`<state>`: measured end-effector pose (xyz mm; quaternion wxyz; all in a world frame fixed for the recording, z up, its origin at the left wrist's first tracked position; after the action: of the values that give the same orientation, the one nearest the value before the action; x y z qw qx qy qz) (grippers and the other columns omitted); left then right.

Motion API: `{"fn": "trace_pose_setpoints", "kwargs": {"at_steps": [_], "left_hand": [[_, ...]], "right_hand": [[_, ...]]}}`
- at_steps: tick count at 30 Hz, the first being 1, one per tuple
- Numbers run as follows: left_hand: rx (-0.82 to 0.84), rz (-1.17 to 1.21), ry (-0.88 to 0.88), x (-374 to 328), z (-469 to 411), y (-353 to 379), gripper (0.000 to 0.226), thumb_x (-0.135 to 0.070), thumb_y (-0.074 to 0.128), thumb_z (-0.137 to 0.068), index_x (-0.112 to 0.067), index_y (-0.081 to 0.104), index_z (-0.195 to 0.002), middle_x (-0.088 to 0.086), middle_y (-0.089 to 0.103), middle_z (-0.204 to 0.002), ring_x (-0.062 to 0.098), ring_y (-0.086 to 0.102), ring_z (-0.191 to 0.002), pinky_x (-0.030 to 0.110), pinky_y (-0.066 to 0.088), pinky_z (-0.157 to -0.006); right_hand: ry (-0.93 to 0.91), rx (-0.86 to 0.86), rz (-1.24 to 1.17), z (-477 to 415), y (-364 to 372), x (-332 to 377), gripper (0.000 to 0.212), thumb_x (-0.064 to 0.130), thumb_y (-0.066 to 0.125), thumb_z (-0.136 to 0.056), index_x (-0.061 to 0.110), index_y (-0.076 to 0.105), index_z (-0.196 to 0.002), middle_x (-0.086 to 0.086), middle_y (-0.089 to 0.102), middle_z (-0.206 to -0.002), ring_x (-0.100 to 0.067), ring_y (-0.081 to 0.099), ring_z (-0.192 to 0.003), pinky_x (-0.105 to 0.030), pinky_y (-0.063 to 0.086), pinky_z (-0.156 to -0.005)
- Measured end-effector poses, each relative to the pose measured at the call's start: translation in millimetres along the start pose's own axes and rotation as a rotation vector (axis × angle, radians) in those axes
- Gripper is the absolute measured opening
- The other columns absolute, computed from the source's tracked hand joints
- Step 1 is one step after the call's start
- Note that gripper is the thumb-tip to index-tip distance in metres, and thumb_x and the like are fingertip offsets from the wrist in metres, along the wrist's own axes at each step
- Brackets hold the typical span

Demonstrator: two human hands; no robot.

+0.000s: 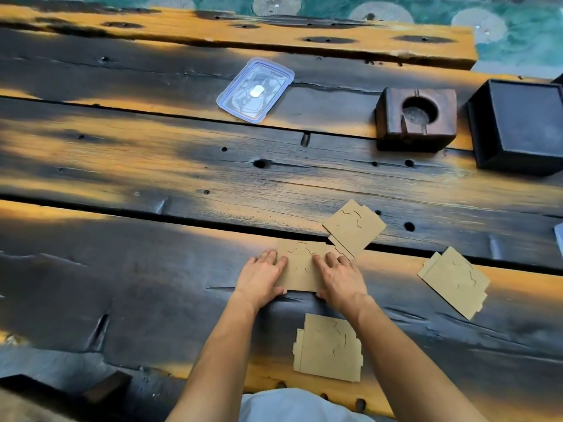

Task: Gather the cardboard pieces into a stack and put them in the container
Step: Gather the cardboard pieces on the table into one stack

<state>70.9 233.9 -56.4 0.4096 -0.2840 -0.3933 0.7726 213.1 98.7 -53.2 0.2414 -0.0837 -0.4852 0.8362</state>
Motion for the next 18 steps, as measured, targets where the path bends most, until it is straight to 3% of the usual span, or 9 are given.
{"fn": "trace_pose_setpoints", "kwargs": {"at_steps": [4,18], "left_hand": [[-0.016,-0.010,0.004,-15.9,10.2,3.3,0.083,-0.052,0.064,-0.094,-0.019,0.025,-0.159,0.012,0.031,-0.163,0.029,0.024,-0.152,0.041,0.030,-0.118],[-0.024,-0.041,0.041,-59.5,34.7,22.2,0.082,-0.054,0.063,-0.093,-0.019,0.027,-0.157,0.012,0.035,-0.159,0.029,0.027,-0.149,0.042,0.035,-0.114]], "right_hand": [[0.005,0.008,0.004,14.5,6.0,-7.2,0.089,0.044,0.072,-0.087,0.023,0.018,-0.155,-0.009,0.039,-0.148,-0.033,0.041,-0.133,-0.042,0.038,-0.108],[0.023,0.017,-0.005,64.3,26.3,-28.1,0.088,0.047,0.072,-0.086,0.024,0.020,-0.154,-0.008,0.043,-0.144,-0.033,0.045,-0.127,-0.043,0.040,-0.103]]}}
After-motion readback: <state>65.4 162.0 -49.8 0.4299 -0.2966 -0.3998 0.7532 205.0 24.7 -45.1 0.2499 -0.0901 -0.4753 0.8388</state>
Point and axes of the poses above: each hand's wrist, its own z-axis away from the middle knuckle, its own y-axis out of the palm, x = y × z, the point moved 2 cm from there along -z, towards the middle knuckle
